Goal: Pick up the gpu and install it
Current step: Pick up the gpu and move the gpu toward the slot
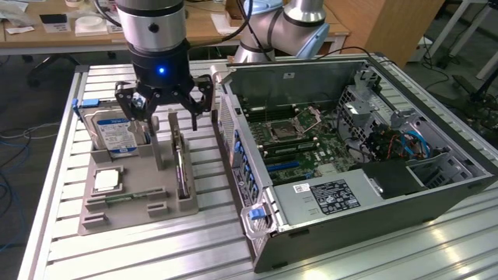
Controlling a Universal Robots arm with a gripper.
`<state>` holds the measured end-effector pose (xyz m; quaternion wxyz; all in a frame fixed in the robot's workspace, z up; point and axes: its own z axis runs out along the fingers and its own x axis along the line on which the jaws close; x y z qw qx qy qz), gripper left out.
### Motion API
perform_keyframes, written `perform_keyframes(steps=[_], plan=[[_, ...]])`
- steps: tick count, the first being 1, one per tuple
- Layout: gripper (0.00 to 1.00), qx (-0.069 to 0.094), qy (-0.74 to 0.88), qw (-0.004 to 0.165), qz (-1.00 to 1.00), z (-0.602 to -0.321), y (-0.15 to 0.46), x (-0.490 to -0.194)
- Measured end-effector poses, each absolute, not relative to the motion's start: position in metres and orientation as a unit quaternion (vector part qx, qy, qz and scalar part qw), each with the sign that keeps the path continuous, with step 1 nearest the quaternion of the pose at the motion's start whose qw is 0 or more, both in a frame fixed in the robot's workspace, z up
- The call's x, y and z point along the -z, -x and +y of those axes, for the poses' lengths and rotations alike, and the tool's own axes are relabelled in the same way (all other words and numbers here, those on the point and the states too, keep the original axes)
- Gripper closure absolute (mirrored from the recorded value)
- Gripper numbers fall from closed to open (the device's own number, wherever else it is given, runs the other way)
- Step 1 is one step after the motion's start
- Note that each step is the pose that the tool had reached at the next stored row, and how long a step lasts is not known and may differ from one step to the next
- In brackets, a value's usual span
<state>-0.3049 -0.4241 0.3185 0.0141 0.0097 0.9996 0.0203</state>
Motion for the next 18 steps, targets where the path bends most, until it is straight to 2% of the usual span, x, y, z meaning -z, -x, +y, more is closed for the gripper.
perform_keyframes(steps=[18], plan=[[0.24,-0.020,-0.010,0.014,1.000,-0.424,0.302,-0.307]])
